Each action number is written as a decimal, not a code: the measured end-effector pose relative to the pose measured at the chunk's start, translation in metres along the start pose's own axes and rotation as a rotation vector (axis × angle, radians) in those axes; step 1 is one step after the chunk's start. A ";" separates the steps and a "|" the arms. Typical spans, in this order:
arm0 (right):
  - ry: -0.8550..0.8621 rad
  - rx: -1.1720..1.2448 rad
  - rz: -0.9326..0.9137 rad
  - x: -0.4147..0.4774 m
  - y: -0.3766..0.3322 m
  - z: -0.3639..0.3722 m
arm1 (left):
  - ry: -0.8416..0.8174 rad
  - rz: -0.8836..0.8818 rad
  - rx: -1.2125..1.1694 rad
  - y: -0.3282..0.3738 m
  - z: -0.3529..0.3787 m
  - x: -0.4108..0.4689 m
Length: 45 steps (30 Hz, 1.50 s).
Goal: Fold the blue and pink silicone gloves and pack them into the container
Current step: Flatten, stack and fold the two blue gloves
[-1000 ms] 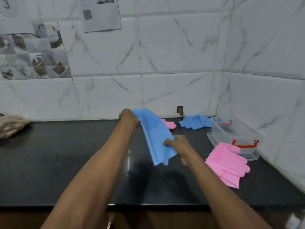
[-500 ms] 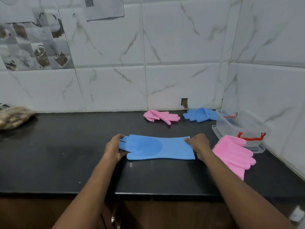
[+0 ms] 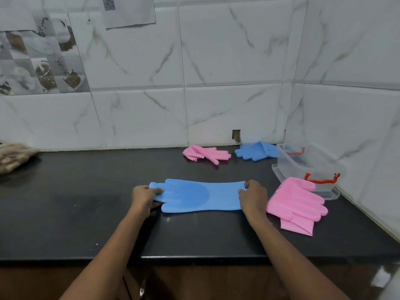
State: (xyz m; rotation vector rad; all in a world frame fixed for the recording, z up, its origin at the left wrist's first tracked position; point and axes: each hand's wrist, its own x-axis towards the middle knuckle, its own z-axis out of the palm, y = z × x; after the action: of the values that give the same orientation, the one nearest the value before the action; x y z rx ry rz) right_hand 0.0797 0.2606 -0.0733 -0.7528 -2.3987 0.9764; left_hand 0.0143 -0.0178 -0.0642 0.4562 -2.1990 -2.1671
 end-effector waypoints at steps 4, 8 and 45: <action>-0.006 -0.108 -0.079 -0.002 -0.003 0.002 | 0.337 0.273 0.553 -0.002 0.010 -0.015; -0.051 -0.370 -0.197 -0.001 -0.009 0.000 | 0.323 0.670 0.907 -0.005 0.028 -0.025; 0.200 0.352 -0.265 0.195 -0.094 -0.059 | -0.147 0.991 0.858 -0.024 0.051 -0.019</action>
State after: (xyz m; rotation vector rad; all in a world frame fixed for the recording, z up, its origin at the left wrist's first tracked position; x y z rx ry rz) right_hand -0.0636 0.3555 0.0713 -0.3730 -2.0162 1.1116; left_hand 0.0259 0.0361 -0.0857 -0.6966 -2.4917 -0.7550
